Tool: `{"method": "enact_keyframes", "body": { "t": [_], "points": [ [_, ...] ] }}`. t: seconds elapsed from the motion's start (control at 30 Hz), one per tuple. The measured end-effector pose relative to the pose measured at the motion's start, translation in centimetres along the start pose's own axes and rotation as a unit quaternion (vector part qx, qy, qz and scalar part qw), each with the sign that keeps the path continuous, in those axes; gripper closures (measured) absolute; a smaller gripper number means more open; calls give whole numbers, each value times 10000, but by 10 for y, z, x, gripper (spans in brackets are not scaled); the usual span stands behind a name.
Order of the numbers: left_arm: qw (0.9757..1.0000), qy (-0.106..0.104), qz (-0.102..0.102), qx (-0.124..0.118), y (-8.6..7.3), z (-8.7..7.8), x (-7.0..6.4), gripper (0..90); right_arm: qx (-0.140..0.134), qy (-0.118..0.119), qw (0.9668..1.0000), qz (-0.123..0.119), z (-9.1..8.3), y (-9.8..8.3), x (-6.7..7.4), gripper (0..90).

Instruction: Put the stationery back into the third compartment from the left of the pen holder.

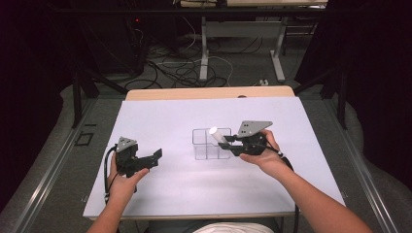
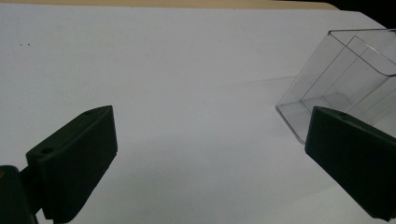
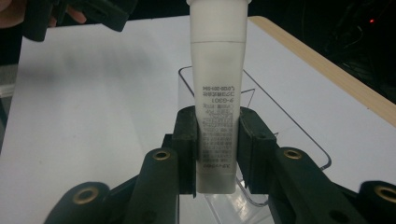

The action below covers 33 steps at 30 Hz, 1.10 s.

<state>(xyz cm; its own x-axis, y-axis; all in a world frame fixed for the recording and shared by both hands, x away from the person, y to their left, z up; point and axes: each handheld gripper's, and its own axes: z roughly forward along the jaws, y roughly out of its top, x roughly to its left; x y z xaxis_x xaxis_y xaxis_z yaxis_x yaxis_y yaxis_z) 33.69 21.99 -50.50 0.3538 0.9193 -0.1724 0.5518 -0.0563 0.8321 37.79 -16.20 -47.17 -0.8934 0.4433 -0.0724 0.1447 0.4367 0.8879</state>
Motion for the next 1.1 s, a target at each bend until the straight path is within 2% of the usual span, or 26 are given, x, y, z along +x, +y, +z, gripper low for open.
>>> {"method": "enact_keyframes", "body": {
  "t": [0.07,0.2,0.27,0.37,0.43,0.47,0.57,0.67,0.77,0.8,0.83,0.9,0.93,1.0,1.1],
  "points": [
    [10000,33,71,-32,2,0,-2,34,-183,-117,9997,118,-1,-5,0,709],
    [9998,-156,-125,12,10,-2,-8,71,-389,-181,9989,198,0,-9,1,709],
    [9994,-286,-186,-4,15,-5,-13,170,-526,-269,9978,294,-2,-12,3,709],
    [9993,-356,-58,-66,22,-6,-21,175,-626,-306,9969,359,-2,-14,3,709],
    [9985,-528,-46,-100,26,-6,-28,209,-700,-362,9960,429,-3,-16,3,709],
    [9982,-591,9,-136,29,-7,-32,268,-773,-419,9947,528,-4,-18,2,709],
    [9959,-863,190,-210,36,-7,-45,304,-881,-439,9934,591,-5,-19,1,709],
    [9935,-976,498,-302,44,-5,-60,305,-922,-455,9927,638,-6,-20,1,709],
    [9926,-1009,609,-306,52,-3,-74,314,-962,-437,9916,742,-6,-22,2,709],
    [9903,-1192,622,-343,56,0,-82,360,-999,-463,9907,799,-6,-23,2,708],
    [9903,-1192,622,-343,56,0,-82,377,-1019,-464,9904,814,-6,-23,3,709],
    [9875,-1407,547,-443,57,5,-89,379,-1053,-480,9897,837,-6,-24,4,709],
    [9862,-1505,520,-456,58,7,-92,409,-1051,-476,9894,879,-7,-24,5,709],
    [9823,-1771,430,-430,60,11,-98,412,-1004,-473,9902,846,-8,-24,5,708],
    [9794,-1915,491,-413,62,17,-109,415,-1101,-496,9886,899,-6,-25,6,709]
  ]
}}
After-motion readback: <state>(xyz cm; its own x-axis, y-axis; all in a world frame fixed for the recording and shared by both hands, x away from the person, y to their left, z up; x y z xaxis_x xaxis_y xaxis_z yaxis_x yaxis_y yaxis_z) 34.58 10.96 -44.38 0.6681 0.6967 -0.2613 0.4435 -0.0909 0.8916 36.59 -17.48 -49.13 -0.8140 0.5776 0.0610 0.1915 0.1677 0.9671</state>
